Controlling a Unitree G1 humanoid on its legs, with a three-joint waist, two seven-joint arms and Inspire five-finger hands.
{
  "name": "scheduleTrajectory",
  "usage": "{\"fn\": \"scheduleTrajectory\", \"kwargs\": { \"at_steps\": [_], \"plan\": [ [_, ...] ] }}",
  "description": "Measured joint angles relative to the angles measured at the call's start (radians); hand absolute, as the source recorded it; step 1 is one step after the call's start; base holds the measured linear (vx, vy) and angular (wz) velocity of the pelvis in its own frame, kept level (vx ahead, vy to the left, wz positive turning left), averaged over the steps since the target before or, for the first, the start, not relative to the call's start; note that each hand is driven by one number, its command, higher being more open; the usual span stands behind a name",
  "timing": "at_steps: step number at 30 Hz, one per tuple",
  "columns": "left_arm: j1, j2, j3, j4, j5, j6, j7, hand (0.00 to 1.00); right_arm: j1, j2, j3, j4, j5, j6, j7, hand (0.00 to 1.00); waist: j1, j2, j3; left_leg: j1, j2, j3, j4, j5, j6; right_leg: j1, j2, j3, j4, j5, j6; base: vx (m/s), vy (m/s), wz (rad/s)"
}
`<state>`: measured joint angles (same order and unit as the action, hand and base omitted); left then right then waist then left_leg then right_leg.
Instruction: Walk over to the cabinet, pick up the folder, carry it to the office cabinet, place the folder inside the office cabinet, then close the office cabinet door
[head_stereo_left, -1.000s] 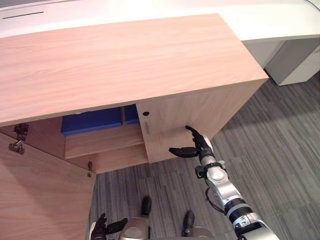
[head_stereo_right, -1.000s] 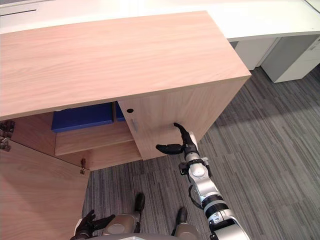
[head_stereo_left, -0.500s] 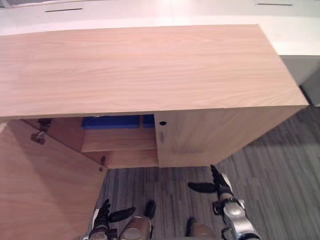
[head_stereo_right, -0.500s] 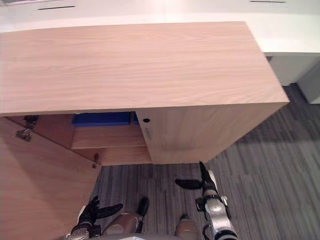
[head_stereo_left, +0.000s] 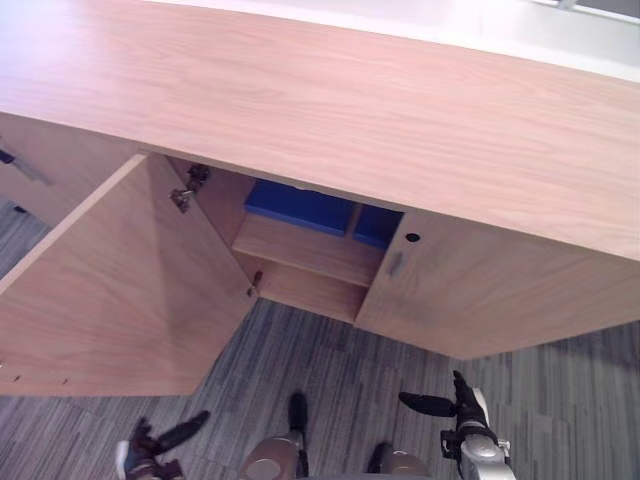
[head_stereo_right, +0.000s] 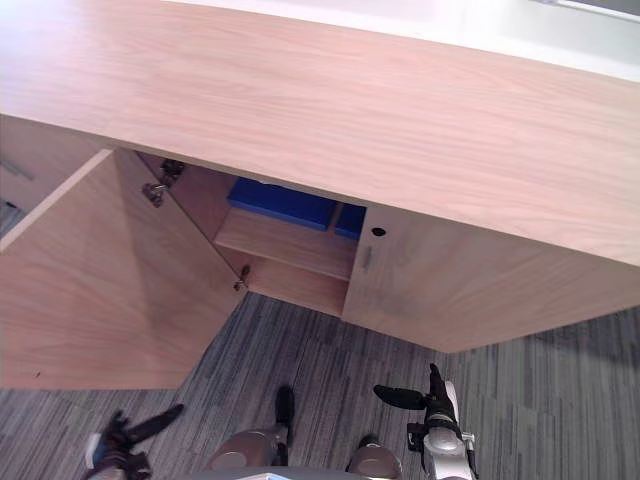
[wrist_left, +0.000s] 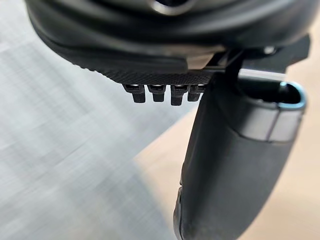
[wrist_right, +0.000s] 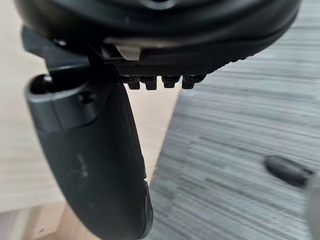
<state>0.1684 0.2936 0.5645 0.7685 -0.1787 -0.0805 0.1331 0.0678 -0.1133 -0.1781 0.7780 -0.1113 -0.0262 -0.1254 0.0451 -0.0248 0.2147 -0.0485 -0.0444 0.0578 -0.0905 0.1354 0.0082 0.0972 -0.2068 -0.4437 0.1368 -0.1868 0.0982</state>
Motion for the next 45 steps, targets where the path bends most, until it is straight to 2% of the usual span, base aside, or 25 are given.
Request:
{"fn": "scheduleTrajectory", "kwargs": {
  "at_steps": [3,7,14,19,21,25,28,31,33,37,39,41,45],
  "plan": [
    [-0.007,0.072,0.057,-0.058,-0.036,-0.013,0.029,1.0,-0.003,-0.003,0.021,-0.01,0.0,-0.004,0.001,1.0,0.006,0.0,-0.001,0.004,-0.001,-0.015,-0.005,0.001,-0.001,0.018,0.01,-0.01,-0.015,0.001,-0.003,-0.03,-0.042,0.15],
    [-0.043,0.17,0.059,-0.123,-0.056,-0.03,0.063,1.0,0.001,-0.005,0.067,-0.01,0.0,-0.005,0.008,1.0,0.025,0.0,-0.001,0.004,0.008,-0.031,-0.005,-0.001,-0.005,0.04,0.03,-0.016,-0.034,0.012,-0.013,0.0,-0.064,0.1],
    [-0.066,0.241,0.004,-0.179,-0.058,-0.033,0.081,1.0,0.017,0.0,0.11,-0.01,0.0,-0.009,0.031,1.0,0.039,-0.001,-0.002,0.002,0.019,-0.044,-0.005,-0.009,-0.017,0.04,0.044,0.067,-0.038,0.019,-0.024,0.02,-0.028,0.11],
    [-0.02,0.241,-0.043,-0.241,-0.058,-0.033,0.088,1.0,0.023,0.001,0.108,-0.01,0.0,-0.011,0.039,1.0,0.054,-0.003,-0.003,0.005,0.029,-0.043,-0.005,-0.011,-0.019,0.034,0.053,0.118,-0.029,0.031,-0.035,0.0,0.0,-0.01],
    [0.04,0.199,-0.044,-0.316,-0.059,-0.036,0.094,1.0,0.024,0.004,0.103,-0.01,0.0,-0.014,0.039,1.0,0.061,-0.003,-0.004,0.005,0.033,-0.03,-0.005,-0.01,-0.019,0.02,0.053,0.14,-0.016,0.033,-0.034,-0.04,0.007,-0.18],
    [0.2,0.017,-0.075,-0.541,-0.061,-0.074,0.105,1.0,0.055,0.033,0.056,-0.009,0.0,-0.013,0.038,1.0,0.075,-0.002,-0.01,0.006,0.036,-0.015,-0.005,-0.003,-0.016,0.011,0.053,0.165,-0.012,0.047,-0.034,-0.07,0.018,-0.13],
    [0.345,-0.114,-0.23,-0.615,-0.071,-0.097,0.067,1.0,0.08,0.047,0.023,0.004,0.001,-0.01,0.037,1.0,0.075,0.008,-0.021,0.005,0.036,-0.008,-0.005,0.003,-0.015,0.006,0.053,0.177,-0.013,0.057,-0.028,-0.11,0.031,-0.06],
    [0.386,-0.177,-0.375,-0.564,-0.079,-0.08,-0.005,1.0,0.088,0.054,0.02,0.006,0.001,-0.009,0.039,1.0,0.073,0.009,-0.022,-0.012,0.038,0.006,-0.005,0.011,-0.02,-0.01,0.054,0.204,-0.037,0.05,-0.02,-0.18,0.018,-0.17],
    [0.376,-0.179,-0.458,-0.514,-0.074,-0.066,-0.065,1.0,0.088,0.054,0.021,0.006,0.002,-0.006,0.04,1.0,0.059,0.017,-0.024,-0.038,0.048,0.013,-0.005,0.024,-0.026,-0.038,0.059,0.215,-0.04,0.04,-0.007,-0.2,0.003,-0.06],
    [0.317,-0.174,-0.596,-0.469,-0.009,-0.054,-0.173,1.0,0.082,0.053,0.029,-0.004,0.002,-0.005,0.04,1.0,0.018,0.02,-0.027,-0.111,0.082,0.043,-0.005,0.026,-0.028,-0.127,0.091,0.255,-0.034,0.04,-0.012,-0.17,-0.008,-0.21],
    [0.209,-0.172,-0.67,-0.437,0.048,-0.038,-0.212,1.0,0.054,0.05,0.029,-0.008,0.003,-0.005,0.039,1.0,0.004,0.019,-0.025,-0.184,0.107,0.082,-0.005,0.033,-0.037,-0.225,0.112,0.305,-0.037,0.052,-0.027,-0.11,-0.004,-0.68],
    [0.118,-0.172,-0.711,-0.429,0.084,-0.025,-0.217,1.0,0.046,0.05,0.03,-0.009,0.003,-0.005,0.037,1.0,-0.02,0.019,-0.024,-0.213,0.109,0.096,-0.005,0.035,-0.04,-0.263,0.117,0.328,-0.044,0.067,-0.025,-0.01,0.009,-0.5],
    [-0.117,-0.141,-0.725,-0.382,0.127,-0.019,-0.16,1.0,0.048,0.051,0.031,-0.008,0.006,-0.005,0.027,1.0,-0.069,0.02,-0.018,-0.221,0.101,0.126,-0.005,0.035,-0.04,-0.278,0.107,0.352,-0.069,0.101,-0.019,0.07,0.019,-0.29]
  ]
}}
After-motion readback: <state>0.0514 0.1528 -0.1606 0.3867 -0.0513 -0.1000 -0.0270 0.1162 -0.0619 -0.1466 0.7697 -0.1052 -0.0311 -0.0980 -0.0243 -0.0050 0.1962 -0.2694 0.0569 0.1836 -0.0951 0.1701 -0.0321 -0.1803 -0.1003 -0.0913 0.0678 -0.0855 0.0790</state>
